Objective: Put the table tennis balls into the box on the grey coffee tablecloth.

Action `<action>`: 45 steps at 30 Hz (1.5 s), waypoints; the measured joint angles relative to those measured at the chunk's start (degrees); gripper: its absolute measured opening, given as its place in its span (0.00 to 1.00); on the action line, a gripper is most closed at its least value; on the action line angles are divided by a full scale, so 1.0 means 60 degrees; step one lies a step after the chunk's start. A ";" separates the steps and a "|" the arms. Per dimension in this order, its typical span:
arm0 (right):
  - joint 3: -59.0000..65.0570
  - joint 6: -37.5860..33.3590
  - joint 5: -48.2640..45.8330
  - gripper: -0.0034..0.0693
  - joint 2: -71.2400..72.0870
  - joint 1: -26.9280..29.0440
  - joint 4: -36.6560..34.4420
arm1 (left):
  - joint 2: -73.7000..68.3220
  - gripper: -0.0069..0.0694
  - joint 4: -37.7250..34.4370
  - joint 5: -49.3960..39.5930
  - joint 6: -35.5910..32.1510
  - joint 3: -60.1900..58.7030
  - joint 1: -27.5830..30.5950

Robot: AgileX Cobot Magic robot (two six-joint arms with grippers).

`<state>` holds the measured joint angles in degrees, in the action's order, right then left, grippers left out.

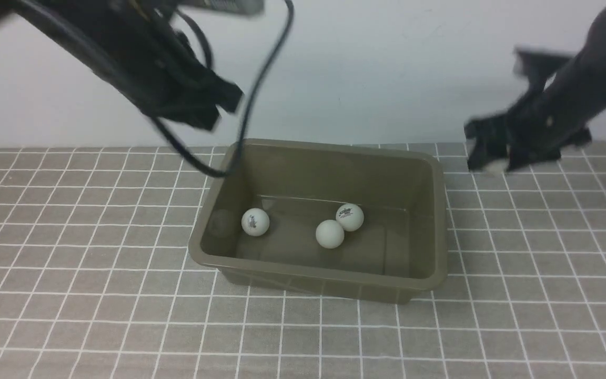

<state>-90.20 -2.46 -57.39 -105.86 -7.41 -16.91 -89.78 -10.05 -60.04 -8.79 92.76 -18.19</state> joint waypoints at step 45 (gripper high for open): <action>1.0462 0.3514 0.6122 0.03 1.7825 -0.1792 0.3677 | 0.5975 0.08 -0.0511 0.1283 0.0714 -0.4404 0.0000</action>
<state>-27.42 18.62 -20.66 1.09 -18.16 5.15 -53.93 -13.11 -52.34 -4.50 66.34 -18.19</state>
